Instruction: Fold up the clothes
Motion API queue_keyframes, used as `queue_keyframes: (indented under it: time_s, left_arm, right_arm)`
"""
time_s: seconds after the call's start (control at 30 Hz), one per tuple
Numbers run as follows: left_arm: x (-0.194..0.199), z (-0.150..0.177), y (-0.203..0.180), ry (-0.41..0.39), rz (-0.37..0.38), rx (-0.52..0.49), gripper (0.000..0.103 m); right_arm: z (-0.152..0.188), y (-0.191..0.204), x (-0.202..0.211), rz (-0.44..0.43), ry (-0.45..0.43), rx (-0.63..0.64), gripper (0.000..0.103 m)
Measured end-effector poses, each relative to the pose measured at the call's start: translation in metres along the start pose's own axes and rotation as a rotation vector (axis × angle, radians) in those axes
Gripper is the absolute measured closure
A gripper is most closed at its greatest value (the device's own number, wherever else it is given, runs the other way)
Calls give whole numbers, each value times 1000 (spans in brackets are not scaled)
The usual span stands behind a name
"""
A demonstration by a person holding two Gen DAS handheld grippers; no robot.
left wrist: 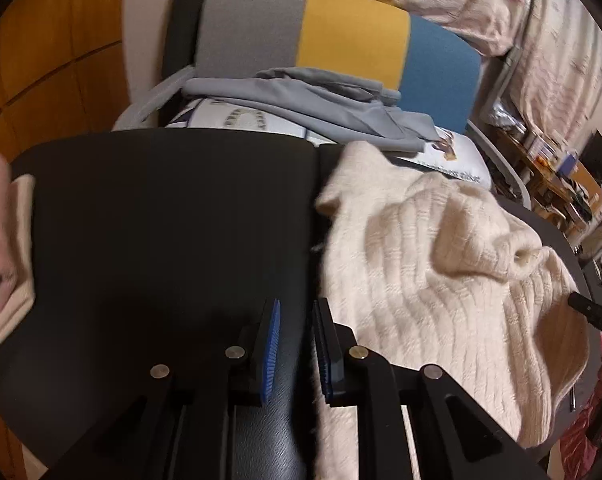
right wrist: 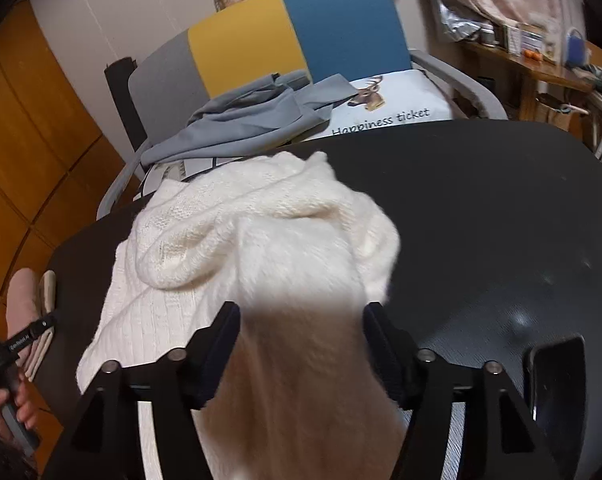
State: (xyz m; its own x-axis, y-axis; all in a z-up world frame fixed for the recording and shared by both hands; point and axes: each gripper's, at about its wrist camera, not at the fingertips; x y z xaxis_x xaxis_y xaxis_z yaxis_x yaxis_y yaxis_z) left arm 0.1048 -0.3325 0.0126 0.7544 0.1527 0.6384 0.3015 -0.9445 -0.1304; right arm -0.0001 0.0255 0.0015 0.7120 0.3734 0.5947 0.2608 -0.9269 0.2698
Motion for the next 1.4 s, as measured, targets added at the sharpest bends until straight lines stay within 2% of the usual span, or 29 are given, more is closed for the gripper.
queue_keyframes:
  time_s: [0.03, 0.1, 0.2, 0.23, 0.33, 0.43, 0.57, 0.67, 0.73, 0.83, 0.9, 1.0, 1.2, 1.27, 1.33, 1.4]
  left_arm:
    - [-6, -2, -6, 10, 10, -14, 84]
    - [-31, 1, -23, 62, 41, -50, 83]
    - [-68, 12, -41, 155, 10, -107, 83]
    - [-72, 16, -45, 152, 2, -115, 83]
    - [-77, 26, -57, 126, -16, -151, 82]
    - [-74, 33, -68, 99, -51, -230, 82]
    - [-73, 36, -67, 81, -71, -213, 82]
    - [-73, 35, -69, 73, -80, -206, 82]
    - [-73, 36, -72, 67, -83, -212, 92]
    - [-70, 39, -75, 55, -88, -231, 98]
    - [-66, 39, -71, 54, -80, -211, 99]
    - [-55, 36, -63, 57, -63, -177, 100]
    - [-12, 14, -39, -5, -50, -123, 100]
    - [-2, 12, -33, -1, -44, -120, 100]
    - [1, 19, -33, 9, -51, -155, 100]
    - [-1, 29, -35, 30, -57, -192, 100]
  right_arm:
    - [-2, 5, -7, 8, 4, 10, 28]
    - [-4, 11, -19, 10, 17, 24, 28]
    - [0, 23, -44, 64, 68, 85, 31]
    - [3, 24, -47, 69, 77, 95, 39]
    - [10, 26, -54, 85, 90, 128, 51]
    - [15, 26, -57, 101, 89, 167, 56]
    - [17, 24, -58, 110, 87, 158, 56]
    - [17, 26, -57, 112, 80, 167, 62]
    - [16, 29, -53, 110, 67, 171, 67]
    - [14, 33, -48, 107, 46, 178, 78]
    - [12, 37, -44, 104, 31, 183, 80]
    - [3, 47, -28, 76, -13, 200, 81]
    - [-8, 66, 2, -4, -69, 235, 82]
    - [-5, 72, 8, -50, -54, 233, 82]
    - [4, 79, 8, -122, -14, 234, 82]
    - [17, 84, 2, -157, 26, 245, 82]
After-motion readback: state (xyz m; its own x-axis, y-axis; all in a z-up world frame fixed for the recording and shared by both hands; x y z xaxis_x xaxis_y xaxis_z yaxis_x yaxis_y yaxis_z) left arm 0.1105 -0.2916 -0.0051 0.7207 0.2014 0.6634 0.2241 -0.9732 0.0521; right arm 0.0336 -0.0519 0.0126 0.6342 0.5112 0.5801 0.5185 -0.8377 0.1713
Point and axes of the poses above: each gripper's, at about its wrist camera, not at the fingertips, and x roughly against the way its jaws point, y to its left, z to its underside, and after that the axes turned 14 degrees about -y, right-handed
